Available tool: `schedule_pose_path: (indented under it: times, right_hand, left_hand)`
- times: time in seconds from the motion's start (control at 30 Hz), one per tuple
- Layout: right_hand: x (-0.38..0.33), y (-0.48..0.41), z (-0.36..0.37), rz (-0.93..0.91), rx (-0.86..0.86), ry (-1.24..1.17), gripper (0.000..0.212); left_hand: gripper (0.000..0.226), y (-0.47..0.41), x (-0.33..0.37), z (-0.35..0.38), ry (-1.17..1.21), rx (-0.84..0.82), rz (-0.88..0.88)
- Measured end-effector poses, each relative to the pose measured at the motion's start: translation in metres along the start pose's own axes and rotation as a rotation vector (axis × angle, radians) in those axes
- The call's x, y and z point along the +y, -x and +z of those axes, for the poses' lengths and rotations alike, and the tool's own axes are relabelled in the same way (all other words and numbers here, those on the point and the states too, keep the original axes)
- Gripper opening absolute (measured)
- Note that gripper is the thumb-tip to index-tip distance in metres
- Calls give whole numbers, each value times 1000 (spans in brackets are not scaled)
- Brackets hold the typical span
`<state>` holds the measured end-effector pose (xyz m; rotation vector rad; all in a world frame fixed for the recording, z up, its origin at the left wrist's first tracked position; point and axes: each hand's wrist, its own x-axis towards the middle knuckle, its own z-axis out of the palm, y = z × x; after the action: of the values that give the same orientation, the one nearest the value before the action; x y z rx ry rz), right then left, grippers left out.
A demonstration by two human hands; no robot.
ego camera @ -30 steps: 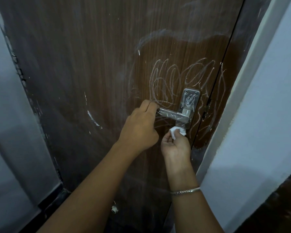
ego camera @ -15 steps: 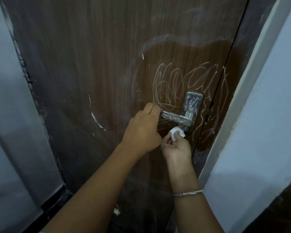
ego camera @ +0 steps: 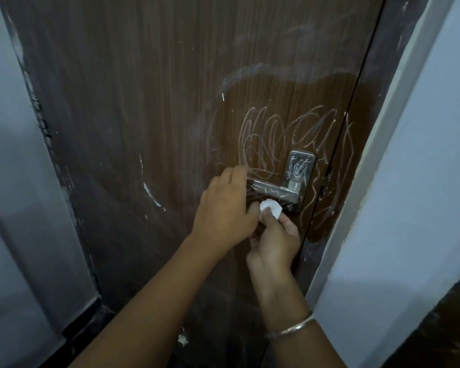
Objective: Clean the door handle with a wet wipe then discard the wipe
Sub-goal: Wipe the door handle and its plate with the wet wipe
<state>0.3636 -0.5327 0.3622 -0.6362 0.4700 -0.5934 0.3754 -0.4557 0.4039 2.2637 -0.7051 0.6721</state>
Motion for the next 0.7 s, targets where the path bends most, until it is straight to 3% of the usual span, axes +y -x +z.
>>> schedule_pose_path:
  times: [0.07,0.2,0.33,0.5,0.63,0.7]
  right_hand:
    - [0,12,-2,-164,-41,57,18]
    - [-2,30,-7,-447,-237,138,13]
    - [-9,29,-9,-708,-351,358,24]
    - [-17,22,-10,-739,-410,240,46]
    - [-27,14,-13,-792,-460,298,51]
    - [-33,11,-17,-875,-400,374,55]
  left_hand:
    - [39,4,8,-1,-22,108,13]
    - [33,8,23,-2,189,7,-55]
    - [22,0,28,-7,464,8,-226]
    - [11,-20,25,-10,612,-70,-272]
    - [15,-31,26,-10,525,-49,-193]
    - [21,-40,28,-13,439,-25,-156]
